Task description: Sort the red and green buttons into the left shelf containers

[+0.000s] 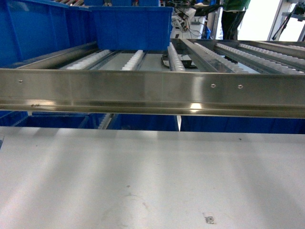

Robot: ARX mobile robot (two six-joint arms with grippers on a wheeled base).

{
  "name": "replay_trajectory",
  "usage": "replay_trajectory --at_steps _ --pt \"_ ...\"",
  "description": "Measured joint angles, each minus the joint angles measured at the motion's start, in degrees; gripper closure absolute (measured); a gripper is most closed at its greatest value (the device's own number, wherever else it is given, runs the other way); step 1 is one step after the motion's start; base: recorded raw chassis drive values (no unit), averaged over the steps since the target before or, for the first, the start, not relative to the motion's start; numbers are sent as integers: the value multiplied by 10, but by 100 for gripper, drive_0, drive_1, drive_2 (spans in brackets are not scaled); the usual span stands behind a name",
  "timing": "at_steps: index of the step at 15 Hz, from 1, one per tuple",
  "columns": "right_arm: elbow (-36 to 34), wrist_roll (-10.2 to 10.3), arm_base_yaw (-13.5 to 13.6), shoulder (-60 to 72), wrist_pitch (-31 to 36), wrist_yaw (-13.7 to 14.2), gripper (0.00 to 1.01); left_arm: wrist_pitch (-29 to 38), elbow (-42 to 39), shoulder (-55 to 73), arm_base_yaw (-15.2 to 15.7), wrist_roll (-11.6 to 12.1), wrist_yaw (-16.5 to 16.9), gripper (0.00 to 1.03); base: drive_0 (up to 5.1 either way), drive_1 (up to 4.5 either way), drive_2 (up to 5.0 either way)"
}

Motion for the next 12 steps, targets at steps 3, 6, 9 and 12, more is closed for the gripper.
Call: replay_trajectory --at_steps 3,6,9,12 --pt "0 0 0 0 0 0 75 0 0 0 0 0 0 77 -477 156 348" --pt "0 0 0 0 -1 0 75 0 0 0 0 0 -1 77 -470 112 375" --pt "0 0 0 0 0 0 75 0 0 0 1 0 -1 77 -472 104 370" --pt "0 0 0 0 1 0 75 0 0 0 1 0 -2 77 -472 109 374"
